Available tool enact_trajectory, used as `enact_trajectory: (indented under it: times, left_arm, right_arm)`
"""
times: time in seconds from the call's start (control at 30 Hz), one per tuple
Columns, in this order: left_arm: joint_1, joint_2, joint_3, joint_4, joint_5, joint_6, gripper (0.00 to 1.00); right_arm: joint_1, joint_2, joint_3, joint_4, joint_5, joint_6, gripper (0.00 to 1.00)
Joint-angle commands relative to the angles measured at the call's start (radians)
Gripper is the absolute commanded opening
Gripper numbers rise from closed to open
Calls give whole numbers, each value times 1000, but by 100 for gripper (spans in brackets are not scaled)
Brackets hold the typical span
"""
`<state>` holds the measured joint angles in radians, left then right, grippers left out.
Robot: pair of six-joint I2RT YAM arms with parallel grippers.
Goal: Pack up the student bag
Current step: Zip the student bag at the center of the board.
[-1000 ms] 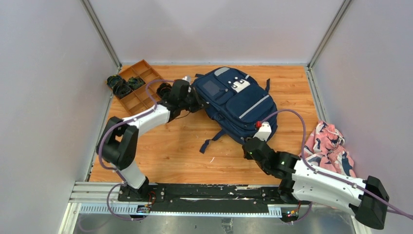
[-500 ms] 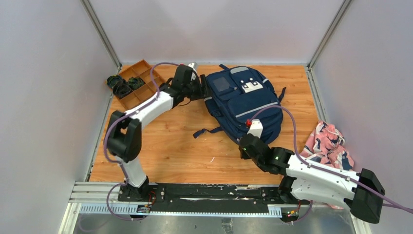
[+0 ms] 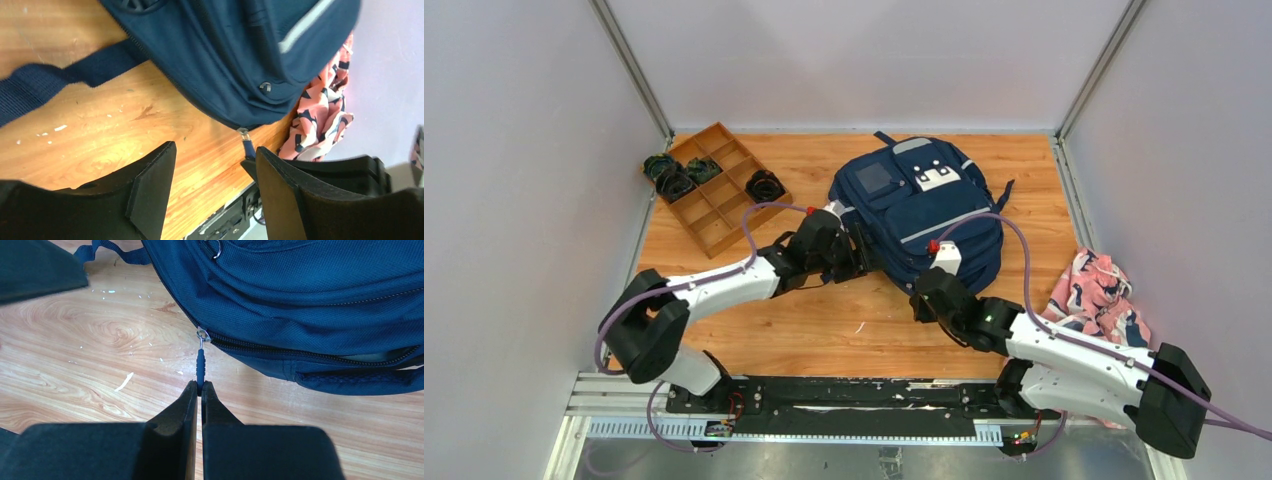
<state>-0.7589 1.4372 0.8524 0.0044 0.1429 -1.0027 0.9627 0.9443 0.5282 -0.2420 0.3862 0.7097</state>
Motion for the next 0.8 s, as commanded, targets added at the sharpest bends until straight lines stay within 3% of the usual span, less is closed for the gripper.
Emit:
enact_trajectory:
  times: [0.0,0.3,0.43,0.53,0.63,0.77]
  left_arm:
    - [-17,75,-33,161,-37,-201,65]
    - [-23,253,-73,412,-34,-322,64]
    - [-23,296,-49,432,-41,-298,62]
    - [-20,311,-60,486,-53,-307,43]
    - [20,285,-92,526,-42,-304,2]
    - [134,216,-133,524,7,-248,0]
  right_arm:
    - [-12,-27,4,21,-13,-6,0]
    - [-13,-15,9,17,-26,0,0]
    - [-13,-22,9,15,-19,-7,0]
    - [-14,-21,14,-7,-5,-17,0]
    - [-16,-40,15,-70,18,-21,0]
    - [-18,-106,-24,-113,22,-27,0]
